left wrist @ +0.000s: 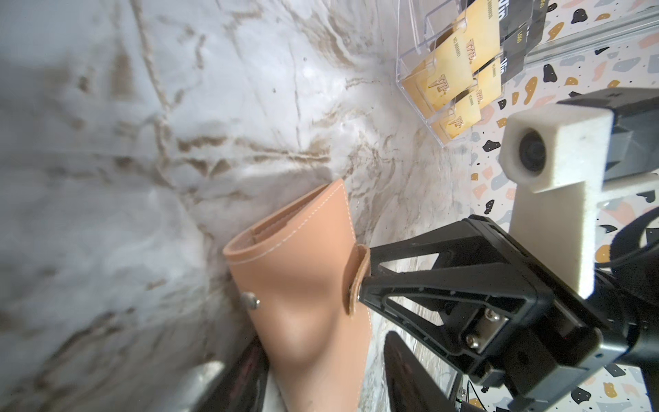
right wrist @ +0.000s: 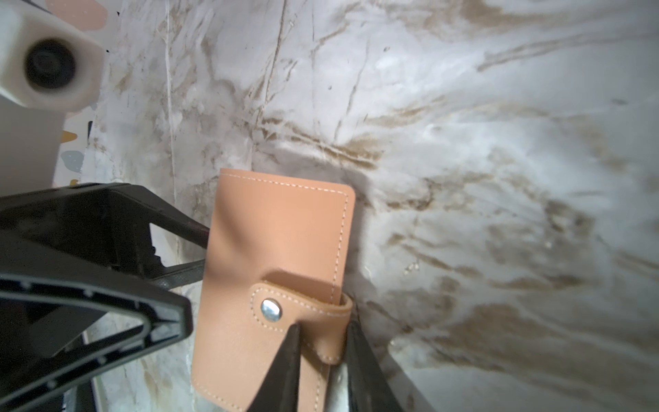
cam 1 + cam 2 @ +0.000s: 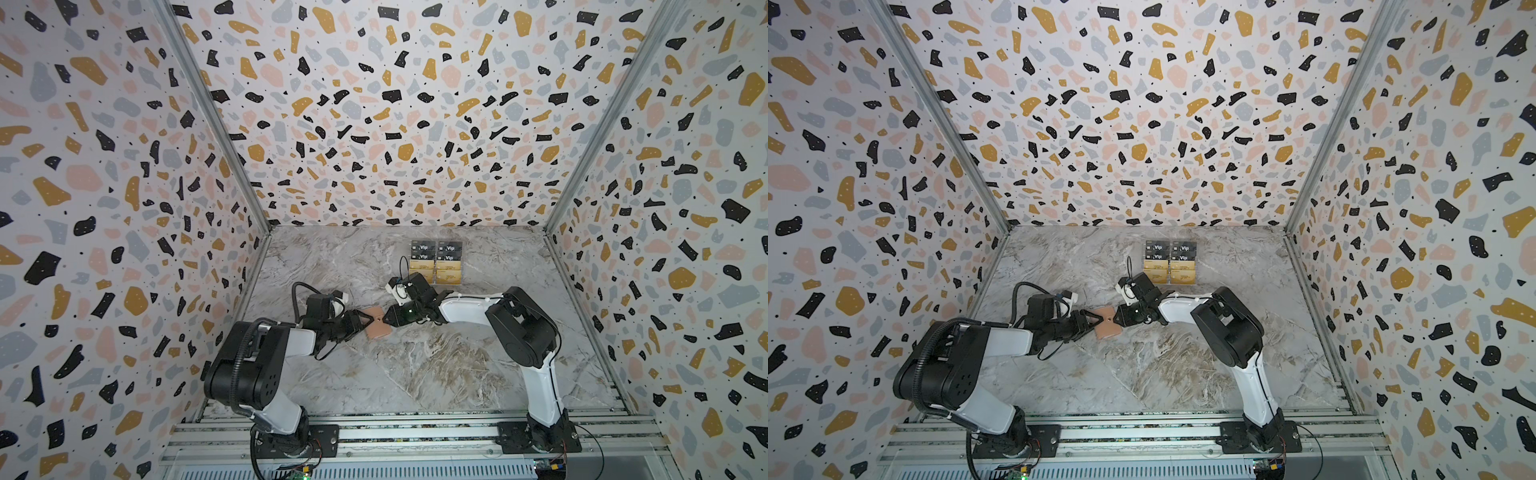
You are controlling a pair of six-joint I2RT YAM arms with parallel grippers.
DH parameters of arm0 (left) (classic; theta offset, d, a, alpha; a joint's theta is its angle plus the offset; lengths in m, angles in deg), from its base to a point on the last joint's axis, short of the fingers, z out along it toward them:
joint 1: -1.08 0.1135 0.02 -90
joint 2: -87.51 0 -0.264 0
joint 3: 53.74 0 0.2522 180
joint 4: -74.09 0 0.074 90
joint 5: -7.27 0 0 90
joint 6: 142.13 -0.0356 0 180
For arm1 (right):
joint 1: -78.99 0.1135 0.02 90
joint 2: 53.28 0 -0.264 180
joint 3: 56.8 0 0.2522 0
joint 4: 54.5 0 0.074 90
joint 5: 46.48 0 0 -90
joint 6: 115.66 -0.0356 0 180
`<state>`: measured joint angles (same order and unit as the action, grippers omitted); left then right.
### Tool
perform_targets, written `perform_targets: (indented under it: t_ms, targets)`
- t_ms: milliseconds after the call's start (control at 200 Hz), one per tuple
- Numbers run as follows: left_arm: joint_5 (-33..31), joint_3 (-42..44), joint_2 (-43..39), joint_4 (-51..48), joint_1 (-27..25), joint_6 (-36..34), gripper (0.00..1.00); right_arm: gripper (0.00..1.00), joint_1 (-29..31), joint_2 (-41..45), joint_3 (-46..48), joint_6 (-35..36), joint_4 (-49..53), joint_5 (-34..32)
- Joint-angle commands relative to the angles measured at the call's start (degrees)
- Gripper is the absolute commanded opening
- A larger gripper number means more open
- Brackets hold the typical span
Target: Put the credit cards into the card holder
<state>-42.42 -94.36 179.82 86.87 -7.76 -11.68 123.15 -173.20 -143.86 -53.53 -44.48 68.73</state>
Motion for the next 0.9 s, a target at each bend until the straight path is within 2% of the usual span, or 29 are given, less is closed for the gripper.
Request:
perform_targets:
  t_ms: [0, 170, 461, 546, 616, 686, 781, 891]
  targets:
    - [1.03, 2.22, 1.90, 4.24, -0.74, 3.57, 0.54, 0.24, 0.13, -2.98, 1.84, -2.00, 3.10, 1.29]
    - [0.08, 2.24, -0.63, 5.49, -0.72, 5.08, 0.46, 0.23, 0.22, -2.96, 2.39, -1.93, 2.91, 0.99]
    - [-0.12, 2.04, -3.77, 5.80, -0.69, 5.52, 0.24, 0.24, 0.30, -2.09, 2.28, -1.21, 2.92, 0.64]
    - [0.03, 1.84, -3.89, 5.42, -0.67, 5.12, 0.20, 0.24, 0.40, -1.64, 2.44, -1.21, 2.42, 0.80]
    - [0.11, 1.50, -3.31, 4.59, -0.66, 4.58, 0.20, 0.24, 0.57, -1.01, 2.29, -1.13, 2.14, 0.75]
    - [-0.01, 0.65, -2.30, 1.69, -0.73, 2.66, 0.28, 0.24, 0.66, -0.70, 2.27, -1.17, 1.83, 0.80]
    - [-0.16, 0.57, -1.31, 0.50, -0.87, 1.57, 0.31, 0.24, 0.66, -0.80, 1.94, -1.13, 1.45, 1.46]
    - [-0.31, 0.27, -1.17, 0.53, -1.18, 1.58, 0.30, 0.24, 0.66, -0.99, 1.58, -1.31, 1.07, 2.20]
